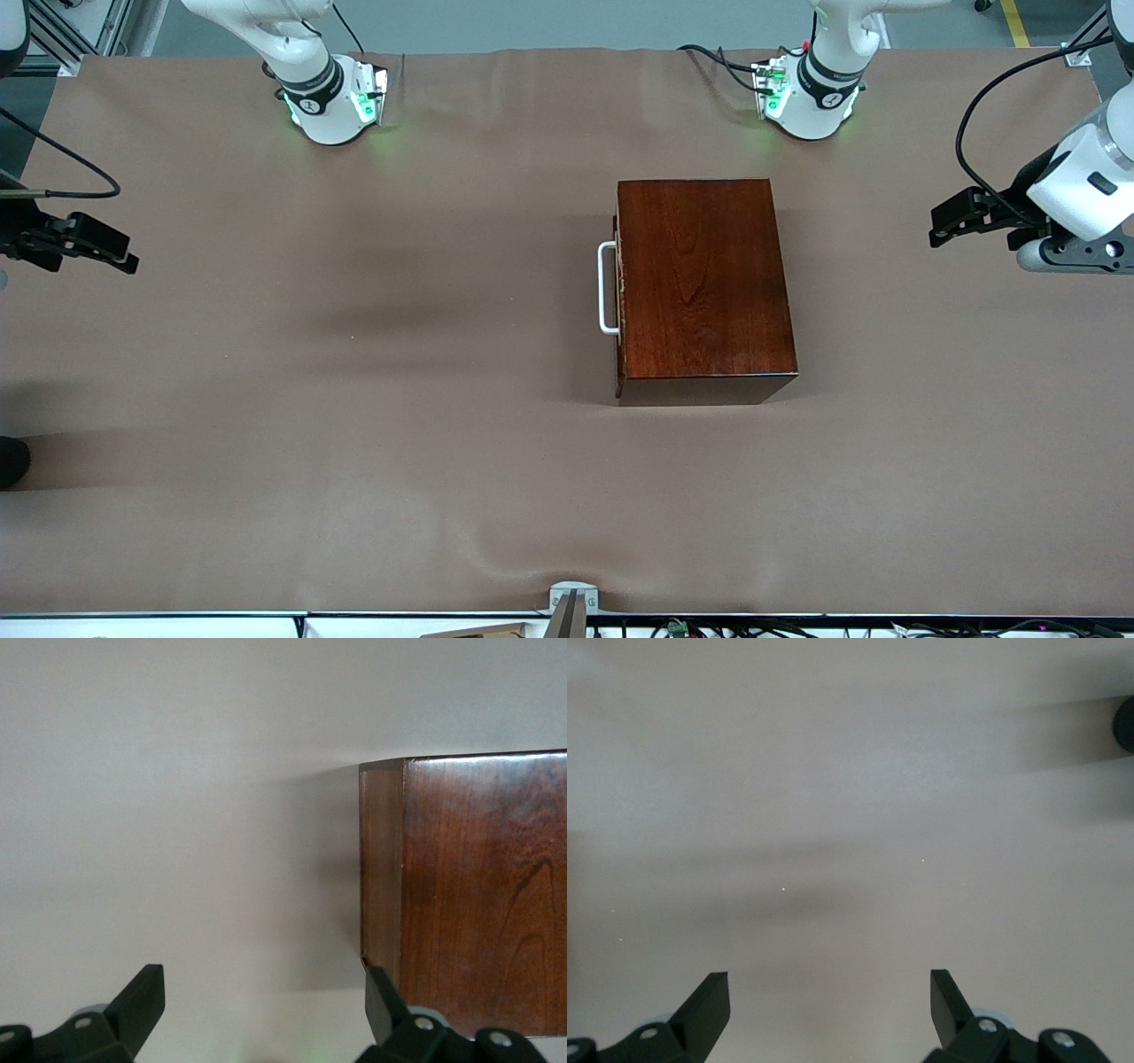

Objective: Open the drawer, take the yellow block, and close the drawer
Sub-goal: 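Move the left gripper to the white drawer handle of the wooden box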

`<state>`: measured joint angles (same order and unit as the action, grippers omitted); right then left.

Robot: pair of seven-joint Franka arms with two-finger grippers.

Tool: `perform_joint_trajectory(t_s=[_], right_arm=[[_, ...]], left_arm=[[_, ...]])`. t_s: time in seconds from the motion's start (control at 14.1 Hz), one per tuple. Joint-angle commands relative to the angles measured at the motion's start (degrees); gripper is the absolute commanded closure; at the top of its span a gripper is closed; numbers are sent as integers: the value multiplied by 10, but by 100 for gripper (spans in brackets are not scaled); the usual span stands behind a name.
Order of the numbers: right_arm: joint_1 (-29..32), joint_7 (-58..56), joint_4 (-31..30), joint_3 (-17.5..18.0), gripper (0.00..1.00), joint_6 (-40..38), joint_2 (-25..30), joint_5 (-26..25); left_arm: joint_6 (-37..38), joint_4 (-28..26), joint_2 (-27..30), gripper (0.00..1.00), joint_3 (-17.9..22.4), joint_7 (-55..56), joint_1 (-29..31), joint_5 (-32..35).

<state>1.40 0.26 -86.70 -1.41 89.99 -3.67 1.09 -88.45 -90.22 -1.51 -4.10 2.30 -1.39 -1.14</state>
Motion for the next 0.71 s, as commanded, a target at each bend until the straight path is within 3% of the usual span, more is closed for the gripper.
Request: perform_joint_trajectory(t_s=[0.0,0.28,0.64], right_arm=[[11,2,-4,7,0,2,8,8],[11,2,-4,7,0,2,8,8],[11,2,-4,7,0,2,8,8]], left_arm=[[-1,8,-2,0,-5,-10,1,22],[-1,17,-9,0,-6,-1,-5,24],[2,54,-45,0,-5,60,-69,24]])
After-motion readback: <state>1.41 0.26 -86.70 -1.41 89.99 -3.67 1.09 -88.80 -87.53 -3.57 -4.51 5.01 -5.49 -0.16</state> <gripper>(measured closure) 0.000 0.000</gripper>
